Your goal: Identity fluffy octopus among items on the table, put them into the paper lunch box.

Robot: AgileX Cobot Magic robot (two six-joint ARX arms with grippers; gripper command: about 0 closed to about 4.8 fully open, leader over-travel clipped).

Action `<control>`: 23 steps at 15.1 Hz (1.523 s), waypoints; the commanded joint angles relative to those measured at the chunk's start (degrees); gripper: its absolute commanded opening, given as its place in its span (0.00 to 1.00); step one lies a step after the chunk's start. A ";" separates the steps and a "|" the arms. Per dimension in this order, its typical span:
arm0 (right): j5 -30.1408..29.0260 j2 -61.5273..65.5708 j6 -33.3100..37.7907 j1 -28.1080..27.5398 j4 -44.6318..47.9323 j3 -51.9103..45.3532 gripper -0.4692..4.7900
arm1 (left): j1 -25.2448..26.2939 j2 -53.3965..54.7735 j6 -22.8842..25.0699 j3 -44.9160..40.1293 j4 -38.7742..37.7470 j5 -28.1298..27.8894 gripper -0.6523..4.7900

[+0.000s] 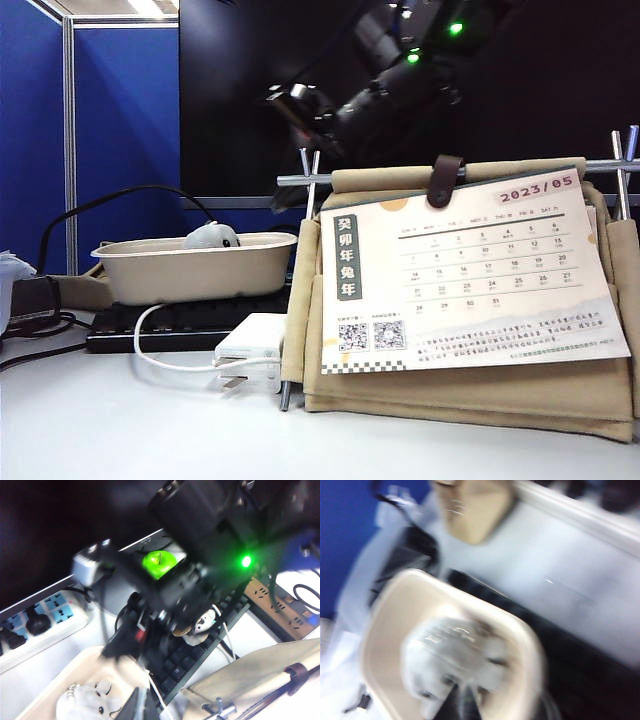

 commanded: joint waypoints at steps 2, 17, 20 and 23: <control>1.16 -6.21 -0.66 -2.47 -2.29 0.15 0.08 | -0.02 -0.15 0.26 0.26 0.72 -0.13 0.11; 13.09 -37.99 -12.24 -2.69 -32.33 0.04 0.08 | -0.02 -17.27 4.70 0.26 -10.36 -13.18 0.11; 14.19 -43.95 -14.05 -2.62 -41.03 -0.07 0.08 | -0.02 -25.38 4.70 0.26 -17.79 -13.22 0.11; 14.14 -53.33 -13.97 -2.54 -48.26 -0.24 0.08 | -0.02 -37.55 2.16 0.26 -26.32 -13.22 0.11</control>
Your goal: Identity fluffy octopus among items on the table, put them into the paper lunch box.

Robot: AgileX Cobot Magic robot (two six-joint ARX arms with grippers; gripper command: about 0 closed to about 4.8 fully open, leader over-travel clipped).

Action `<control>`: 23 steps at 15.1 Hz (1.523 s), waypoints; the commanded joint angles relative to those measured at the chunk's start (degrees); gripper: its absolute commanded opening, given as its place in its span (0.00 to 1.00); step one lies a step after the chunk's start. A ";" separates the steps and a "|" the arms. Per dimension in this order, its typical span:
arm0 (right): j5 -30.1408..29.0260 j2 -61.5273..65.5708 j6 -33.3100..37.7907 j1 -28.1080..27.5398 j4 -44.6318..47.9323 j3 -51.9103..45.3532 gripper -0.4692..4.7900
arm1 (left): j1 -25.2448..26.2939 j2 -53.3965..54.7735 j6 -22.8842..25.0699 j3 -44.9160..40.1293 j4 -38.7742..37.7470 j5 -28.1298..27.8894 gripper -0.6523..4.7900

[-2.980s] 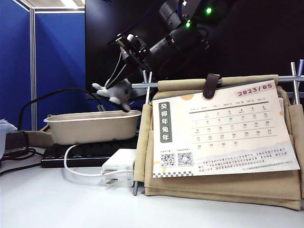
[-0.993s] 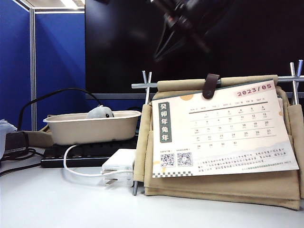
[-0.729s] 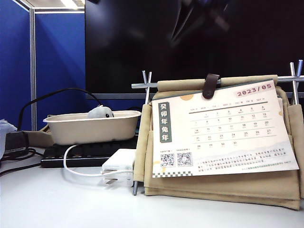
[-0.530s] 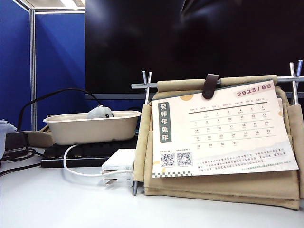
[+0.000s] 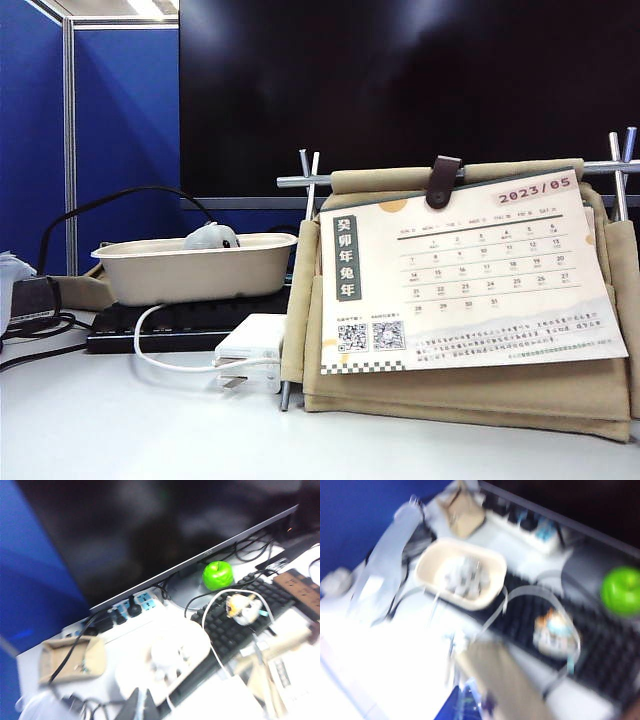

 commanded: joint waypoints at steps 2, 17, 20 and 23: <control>0.09 -11.63 0.83 0.00 -5.75 0.02 0.08 | -0.02 -12.92 -4.92 0.24 -7.82 -0.11 0.11; 8.98 -59.60 6.62 -2.23 5.92 -25.97 0.08 | 0.00 -24.11 -10.93 -18.21 9.16 12.37 0.11; 8.92 -60.00 6.62 -2.21 15.85 -40.48 0.08 | 0.00 -22.93 -10.62 -29.27 21.27 13.90 0.11; 10.10 -59.93 5.99 -2.21 31.17 -59.10 0.08 | 0.00 -21.35 -10.40 -37.94 27.65 13.84 0.11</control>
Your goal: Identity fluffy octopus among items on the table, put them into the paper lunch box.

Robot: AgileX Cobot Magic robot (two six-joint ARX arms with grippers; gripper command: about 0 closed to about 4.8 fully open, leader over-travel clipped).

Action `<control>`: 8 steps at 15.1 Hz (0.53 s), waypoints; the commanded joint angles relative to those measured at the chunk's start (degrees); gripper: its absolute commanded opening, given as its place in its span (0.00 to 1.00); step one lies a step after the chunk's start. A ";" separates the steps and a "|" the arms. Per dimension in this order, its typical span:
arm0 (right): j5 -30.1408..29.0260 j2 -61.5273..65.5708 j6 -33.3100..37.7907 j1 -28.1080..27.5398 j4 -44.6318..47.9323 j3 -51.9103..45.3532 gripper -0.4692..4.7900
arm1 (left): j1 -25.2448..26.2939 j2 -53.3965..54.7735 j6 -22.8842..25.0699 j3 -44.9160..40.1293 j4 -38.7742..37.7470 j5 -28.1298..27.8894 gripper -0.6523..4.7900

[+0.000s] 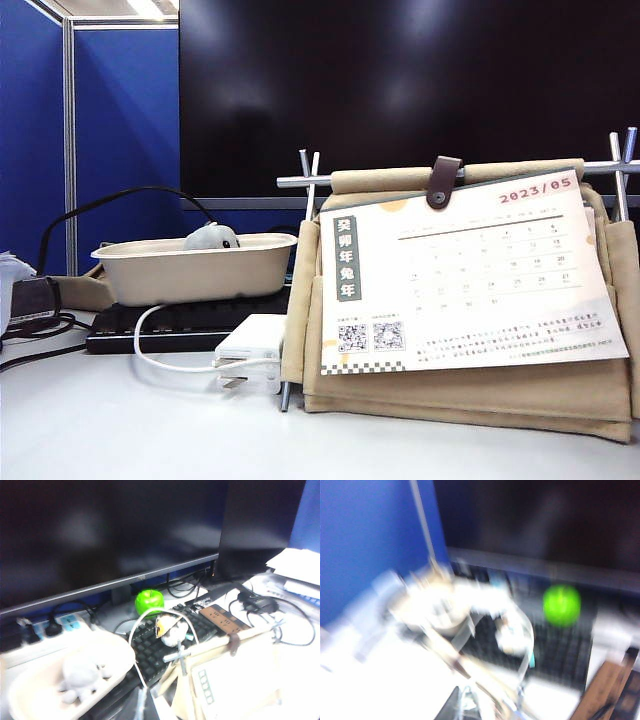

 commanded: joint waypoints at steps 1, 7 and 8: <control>1.38 0.09 -0.44 0.02 15.85 -15.56 0.08 | 0.00 1.27 0.07 -5.55 2.91 0.15 0.11; 1.16 0.02 -0.44 0.07 20.61 -29.83 0.08 | 0.00 1.16 0.00 -10.36 3.45 -0.50 0.11; 1.16 0.00 -0.44 0.17 20.74 -29.83 0.08 | -0.02 1.11 0.00 -10.36 3.32 -0.24 0.11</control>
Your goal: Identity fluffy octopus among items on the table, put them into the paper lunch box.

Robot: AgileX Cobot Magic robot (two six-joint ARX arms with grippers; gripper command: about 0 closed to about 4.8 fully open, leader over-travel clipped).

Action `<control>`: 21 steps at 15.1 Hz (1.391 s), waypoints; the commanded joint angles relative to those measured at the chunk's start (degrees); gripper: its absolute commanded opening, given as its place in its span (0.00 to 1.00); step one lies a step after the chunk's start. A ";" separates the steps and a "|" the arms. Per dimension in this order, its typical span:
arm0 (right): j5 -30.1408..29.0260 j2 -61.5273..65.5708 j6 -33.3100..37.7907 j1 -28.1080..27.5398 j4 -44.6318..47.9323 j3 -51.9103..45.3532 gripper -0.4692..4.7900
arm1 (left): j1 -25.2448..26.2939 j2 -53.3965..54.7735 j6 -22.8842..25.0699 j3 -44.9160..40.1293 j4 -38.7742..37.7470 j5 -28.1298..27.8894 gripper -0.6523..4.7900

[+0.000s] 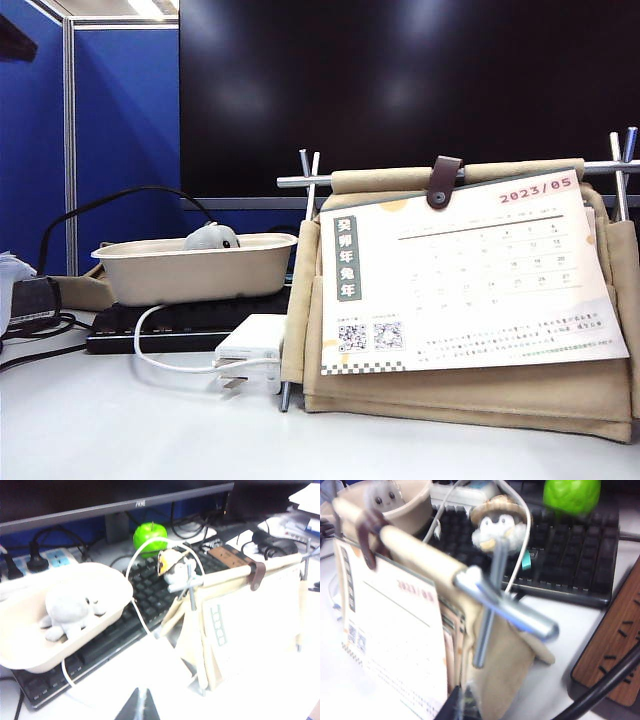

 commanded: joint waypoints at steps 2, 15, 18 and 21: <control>-0.02 -0.13 -0.17 0.22 1.51 0.44 0.08 | 0.00 -0.17 0.04 0.26 0.63 0.42 0.11; 0.00 -0.13 -0.17 0.20 1.51 0.44 0.08 | 4.48 -1.14 0.04 0.24 1.25 -1.07 0.11; -0.02 -0.15 -0.17 0.20 1.14 0.44 0.08 | 14.51 -4.02 -0.09 0.22 1.22 -1.07 0.11; 0.00 -0.15 -0.17 0.20 1.14 0.44 0.08 | 25.33 -8.46 -1.68 0.20 1.22 -1.09 0.11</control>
